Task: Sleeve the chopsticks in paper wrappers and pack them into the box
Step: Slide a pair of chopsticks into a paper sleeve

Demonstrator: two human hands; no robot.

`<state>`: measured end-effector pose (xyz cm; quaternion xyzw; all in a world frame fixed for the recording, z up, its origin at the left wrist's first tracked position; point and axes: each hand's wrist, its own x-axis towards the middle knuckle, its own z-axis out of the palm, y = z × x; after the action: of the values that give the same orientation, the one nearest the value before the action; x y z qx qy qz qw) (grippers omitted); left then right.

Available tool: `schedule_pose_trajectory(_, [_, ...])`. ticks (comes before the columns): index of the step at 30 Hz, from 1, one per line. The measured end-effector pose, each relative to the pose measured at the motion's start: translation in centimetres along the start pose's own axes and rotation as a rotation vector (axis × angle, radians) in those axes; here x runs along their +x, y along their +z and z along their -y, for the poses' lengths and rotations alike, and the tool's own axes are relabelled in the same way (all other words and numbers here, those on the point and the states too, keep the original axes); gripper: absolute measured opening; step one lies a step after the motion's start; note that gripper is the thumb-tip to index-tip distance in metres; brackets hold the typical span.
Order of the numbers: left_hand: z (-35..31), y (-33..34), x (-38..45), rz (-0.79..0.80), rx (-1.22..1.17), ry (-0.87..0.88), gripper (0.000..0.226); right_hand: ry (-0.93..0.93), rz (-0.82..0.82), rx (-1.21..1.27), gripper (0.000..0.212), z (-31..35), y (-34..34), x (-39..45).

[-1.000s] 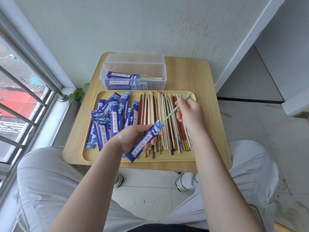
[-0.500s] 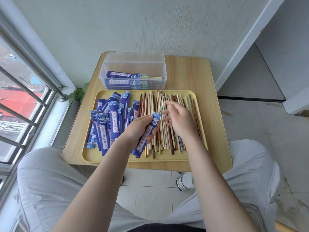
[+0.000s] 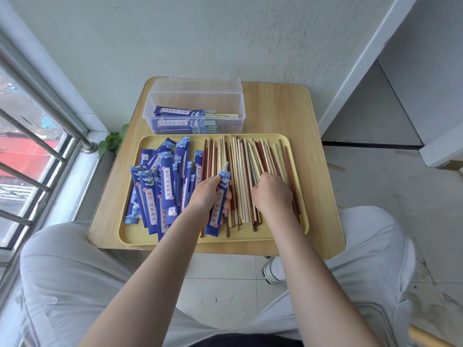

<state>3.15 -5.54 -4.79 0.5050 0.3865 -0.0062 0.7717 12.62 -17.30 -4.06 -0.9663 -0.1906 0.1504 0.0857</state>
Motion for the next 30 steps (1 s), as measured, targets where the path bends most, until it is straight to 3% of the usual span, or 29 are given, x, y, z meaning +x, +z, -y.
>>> schedule_pose_trajectory(5, [0.0, 0.2, 0.0, -0.032, 0.033, -0.006, 0.036, 0.045, 0.050, -0.094, 0.021, 1.3, -0.3, -0.4])
schedule_pose_trajectory(9, [-0.1, 0.3, -0.1, -0.042, 0.029, -0.019, 0.037, 0.067, 0.061, -0.113, 0.016, 1.6, -0.3, -0.6])
schedule_pose_trajectory(17, [-0.4, 0.3, -0.3, -0.036, 0.027, -0.036, 0.038, 0.152, 0.085, 0.116, 0.007, 1.4, -0.5, -0.3])
schedule_pose_trajectory(22, [-0.4, 0.2, -0.4, -0.020, 0.025, -0.044, 0.038, 0.172, 0.016, 0.193, 0.028, 0.9, -0.3, -0.4])
schedule_pose_trajectory(25, [-0.5, -0.1, -0.4, 0.002, -0.029, -0.067, 0.037, 0.107, -0.114, 0.236, 0.023, 0.5, -1.1, -0.3])
schedule_pose_trajectory(29, [-0.8, -0.7, -0.5, 0.047, -0.121, -0.118, 0.037, -0.023, -0.171, 0.624, 0.002, 0.1, -3.4, -0.2])
schedule_pose_trajectory(30, [-0.9, -0.8, -0.4, 0.057, -0.136, -0.124, 0.037, -0.034, -0.180, 0.750, 0.007, 0.2, -4.0, -0.2])
